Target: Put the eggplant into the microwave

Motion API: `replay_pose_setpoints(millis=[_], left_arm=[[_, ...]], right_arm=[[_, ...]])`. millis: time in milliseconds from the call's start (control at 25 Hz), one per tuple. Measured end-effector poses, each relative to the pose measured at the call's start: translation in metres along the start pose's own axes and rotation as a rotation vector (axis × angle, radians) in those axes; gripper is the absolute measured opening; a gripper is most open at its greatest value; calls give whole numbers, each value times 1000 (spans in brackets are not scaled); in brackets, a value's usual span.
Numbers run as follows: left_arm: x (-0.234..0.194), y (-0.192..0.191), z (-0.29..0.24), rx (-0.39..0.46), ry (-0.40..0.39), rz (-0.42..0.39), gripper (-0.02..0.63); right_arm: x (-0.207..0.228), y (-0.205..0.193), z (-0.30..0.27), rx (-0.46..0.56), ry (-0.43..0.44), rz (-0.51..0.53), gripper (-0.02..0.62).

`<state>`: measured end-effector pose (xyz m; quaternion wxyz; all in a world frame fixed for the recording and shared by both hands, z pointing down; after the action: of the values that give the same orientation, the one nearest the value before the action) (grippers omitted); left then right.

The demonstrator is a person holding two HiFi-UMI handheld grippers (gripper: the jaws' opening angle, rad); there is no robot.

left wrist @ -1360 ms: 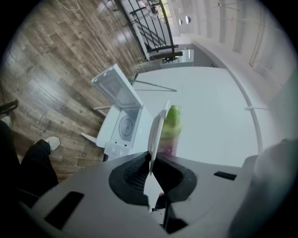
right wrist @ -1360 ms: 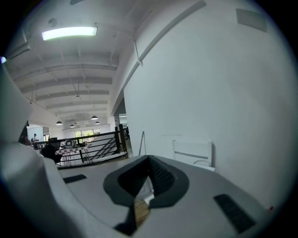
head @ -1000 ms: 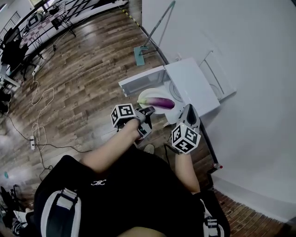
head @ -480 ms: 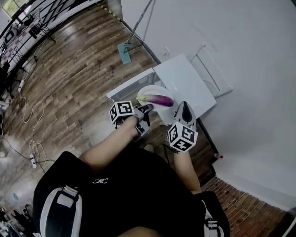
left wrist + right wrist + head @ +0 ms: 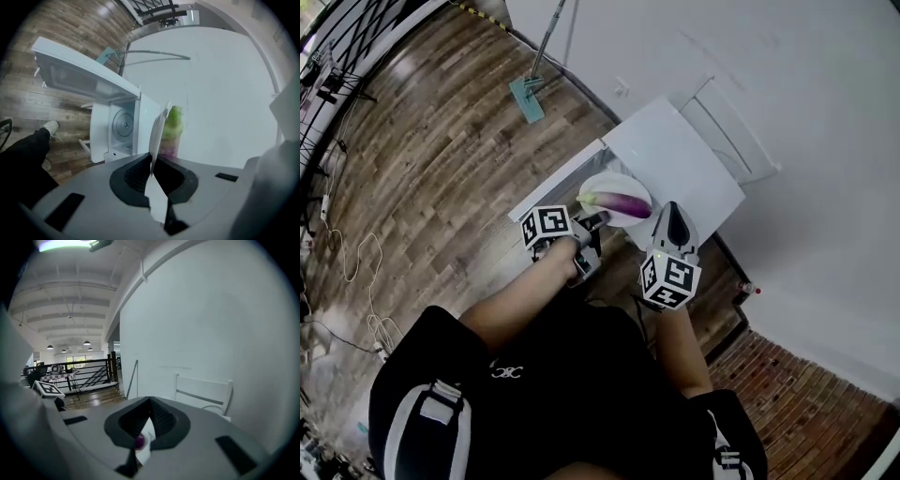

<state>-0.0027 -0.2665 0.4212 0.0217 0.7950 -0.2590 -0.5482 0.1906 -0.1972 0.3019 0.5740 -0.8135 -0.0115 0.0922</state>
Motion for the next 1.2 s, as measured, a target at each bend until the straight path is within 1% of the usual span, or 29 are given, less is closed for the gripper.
replay_pose_setpoints(millis=[160, 280, 360, 440, 560, 680, 760, 880, 960, 1080, 1200], left_arm=[[-26, 1, -9, 8, -8, -6, 20], [-58, 2, -22, 15, -17, -16, 18], [-86, 8, -36, 12, -17, -32, 19], [-123, 15, -50, 12, -21, -11, 19], [-184, 33, -72, 28, -41, 36, 19], [-233, 61, -98, 41, -46, 25, 20], [-256, 80, -116, 52, -63, 2, 19], [-273, 106, -138, 62, -120, -41, 18], [-284, 109, -144, 58, -139, -56, 18], [-289, 104, -146, 53, -144, -83, 18], [-283, 96, -147, 46, -152, -95, 18]], right_arm=[[-7, -18, -3, 14, 45, -2, 12], [-14, -49, -3, 22, 96, -18, 12], [-19, -77, -7, 1, 107, -43, 12], [-24, -111, -6, -30, 104, -86, 12], [-33, -173, -8, -30, 98, -119, 12], [-38, -243, -27, -9, 83, -113, 12], [-38, -286, -42, 18, 73, -107, 12], [-39, -333, -60, 69, 53, -92, 12], [-43, -357, -60, 73, 45, -76, 12], [-47, -378, -49, 62, 42, -53, 12], [-44, -388, -34, 46, 32, -69, 12]])
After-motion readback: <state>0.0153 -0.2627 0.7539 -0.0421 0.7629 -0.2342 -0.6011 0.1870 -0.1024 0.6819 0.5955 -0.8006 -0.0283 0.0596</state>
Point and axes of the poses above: the fingertips, and each gripper's own axes: z backward along the fingers, x to its right, y out of its top, the point moved 9 cm from there along z, backward along the fingers, and after that the axes turned 11 degrees about z, right-handed, at the moved point
